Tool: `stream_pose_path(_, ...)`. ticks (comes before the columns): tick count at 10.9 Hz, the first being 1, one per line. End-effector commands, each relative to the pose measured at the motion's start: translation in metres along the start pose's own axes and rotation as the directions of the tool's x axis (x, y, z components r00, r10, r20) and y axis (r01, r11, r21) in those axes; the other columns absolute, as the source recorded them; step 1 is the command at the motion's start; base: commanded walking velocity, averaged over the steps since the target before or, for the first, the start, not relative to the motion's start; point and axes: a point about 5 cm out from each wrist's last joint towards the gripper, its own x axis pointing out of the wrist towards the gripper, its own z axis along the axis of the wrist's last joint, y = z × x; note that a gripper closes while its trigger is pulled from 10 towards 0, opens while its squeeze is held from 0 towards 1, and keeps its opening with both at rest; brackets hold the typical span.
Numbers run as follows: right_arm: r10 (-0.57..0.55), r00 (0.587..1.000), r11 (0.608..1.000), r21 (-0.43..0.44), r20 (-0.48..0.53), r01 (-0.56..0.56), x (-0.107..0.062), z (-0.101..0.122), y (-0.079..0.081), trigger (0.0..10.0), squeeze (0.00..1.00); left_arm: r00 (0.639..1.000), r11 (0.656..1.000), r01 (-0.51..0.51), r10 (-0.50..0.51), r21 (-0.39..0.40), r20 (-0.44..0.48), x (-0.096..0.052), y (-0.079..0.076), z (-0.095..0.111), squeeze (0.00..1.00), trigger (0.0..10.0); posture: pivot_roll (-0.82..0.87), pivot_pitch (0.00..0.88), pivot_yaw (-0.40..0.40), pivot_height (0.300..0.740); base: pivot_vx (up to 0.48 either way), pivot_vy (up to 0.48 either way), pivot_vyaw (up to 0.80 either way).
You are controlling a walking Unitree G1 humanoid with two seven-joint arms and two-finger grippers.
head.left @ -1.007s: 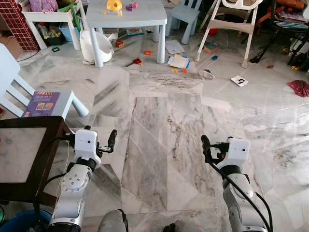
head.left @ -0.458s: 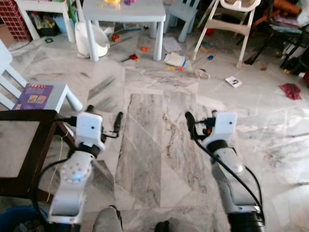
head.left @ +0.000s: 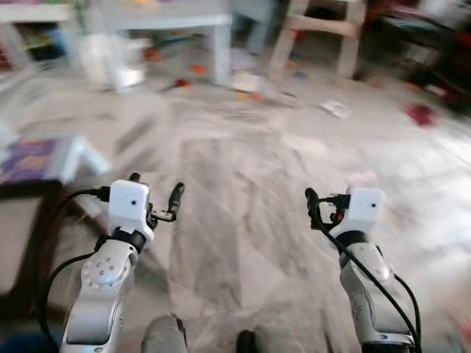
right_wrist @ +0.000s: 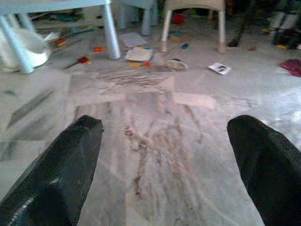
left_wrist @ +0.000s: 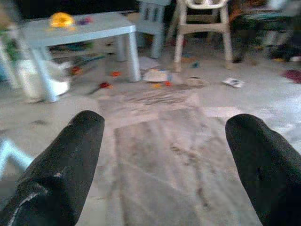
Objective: Move the pillow to the sofa
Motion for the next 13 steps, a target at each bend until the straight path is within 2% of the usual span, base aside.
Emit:
stream_pose_path(1, -0.001, 1.000, 1.000, -0.001, 0.010, 0.001, 0.0013, 0.0035, 0.0012, 10.0, 0.00, 0.999, 0.999, 0.040, -0.040, 0.000, 0.020, 0.0022, -0.0046, 0.0074, 0.00, 10.0, 0.01, 0.098, -0.069, 0.740, 0.480, 0.000, -0.80)
stream_pose_path(9, -0.016, 1.000, 0.999, 0.033, 0.001, 0.016, 0.0005, 0.0037, -0.0032, 10.0, 0.00, 0.993, 0.993, 0.115, -0.116, -0.034, -0.018, 0.0005, -0.0087, 0.0067, 0.00, 10.0, 0.00, 0.132, -0.071, 0.740, 0.422, 0.000, -0.78)
stream_pose_path(13, -0.010, 1.000, 0.999, 0.041, -0.001, 0.010, -0.0002, 0.0040, -0.0030, 10.0, 0.00, 0.992, 0.991, 0.118, -0.120, -0.057, -0.037, 0.0004, -0.0061, 0.0067, 0.00, 10.0, -0.01, 0.144, -0.077, 0.740, 0.000, 0.000, -0.79)
